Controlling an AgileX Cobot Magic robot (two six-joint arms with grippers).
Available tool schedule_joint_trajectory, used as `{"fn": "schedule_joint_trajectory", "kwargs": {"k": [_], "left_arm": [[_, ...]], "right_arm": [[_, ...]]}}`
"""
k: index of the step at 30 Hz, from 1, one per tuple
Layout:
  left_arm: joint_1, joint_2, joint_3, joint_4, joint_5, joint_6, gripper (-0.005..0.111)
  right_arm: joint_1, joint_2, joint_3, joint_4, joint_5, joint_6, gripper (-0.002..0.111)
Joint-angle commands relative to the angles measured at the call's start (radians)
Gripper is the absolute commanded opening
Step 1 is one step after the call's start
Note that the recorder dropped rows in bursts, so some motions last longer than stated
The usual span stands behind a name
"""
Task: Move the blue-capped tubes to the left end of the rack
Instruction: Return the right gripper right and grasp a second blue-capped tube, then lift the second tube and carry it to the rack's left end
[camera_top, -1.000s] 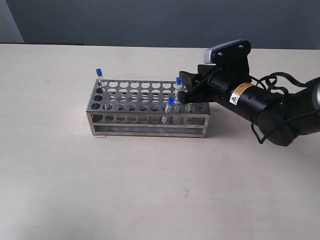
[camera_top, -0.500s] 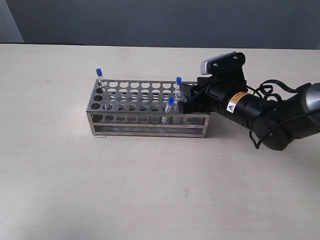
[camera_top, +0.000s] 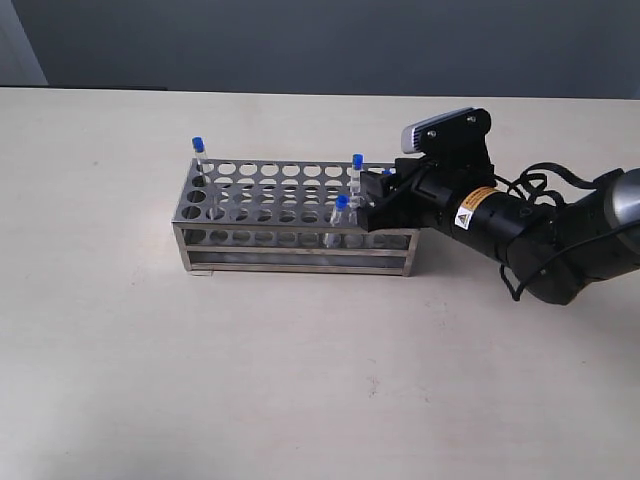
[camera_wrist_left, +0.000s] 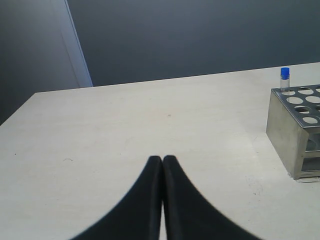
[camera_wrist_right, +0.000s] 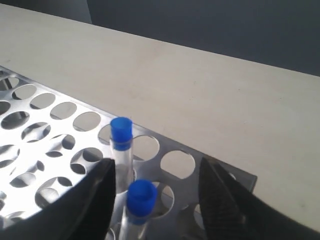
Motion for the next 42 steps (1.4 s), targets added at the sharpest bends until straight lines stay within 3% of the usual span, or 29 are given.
{"fn": "schedule_joint_trajectory", "kwargs": {"k": [1,6,18,25,42], "left_arm": [[-0.007,0.004,-0.002,0.000,-0.014,-0.003,0.000],[-0.007,0.004,-0.002,0.000,-0.014,-0.003,0.000],[-0.007,0.004,-0.002,0.000,-0.014,-0.003,0.000],[-0.007,0.004,-0.002,0.000,-0.014,-0.003,0.000],[-0.007,0.004,-0.002,0.000,-0.014,-0.003,0.000]], "right_arm": [[-0.004,0.002,0.005,-0.010,0.010,-0.004,0.036],[-0.004,0.002,0.013,-0.017,0.001,-0.004,-0.001],[-0.004,-0.155,0.009,-0.034,0.025,-0.010,-0.001],[0.010,-0.248,-0.119,-0.157,0.155,0.034,-0.001],[0.287,0.045,-0.540,-0.230,0.226,0.116,-0.001]]}}
